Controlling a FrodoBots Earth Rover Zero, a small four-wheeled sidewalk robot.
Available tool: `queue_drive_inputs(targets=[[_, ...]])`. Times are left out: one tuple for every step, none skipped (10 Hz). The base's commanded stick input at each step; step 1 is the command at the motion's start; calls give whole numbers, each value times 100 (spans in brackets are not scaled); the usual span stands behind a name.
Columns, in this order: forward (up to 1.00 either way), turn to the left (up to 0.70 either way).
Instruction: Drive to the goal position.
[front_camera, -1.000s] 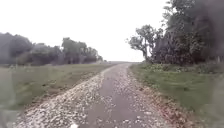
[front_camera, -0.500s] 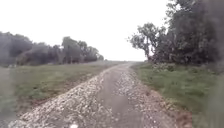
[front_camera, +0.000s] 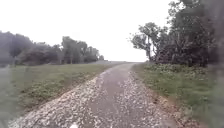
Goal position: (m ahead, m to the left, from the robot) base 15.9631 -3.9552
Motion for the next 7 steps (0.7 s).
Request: queue_drive_inputs(targets=[[70, 0], [70, 0], [70, 0], [70, 0], [70, 0], [70, 0], [70, 0]])
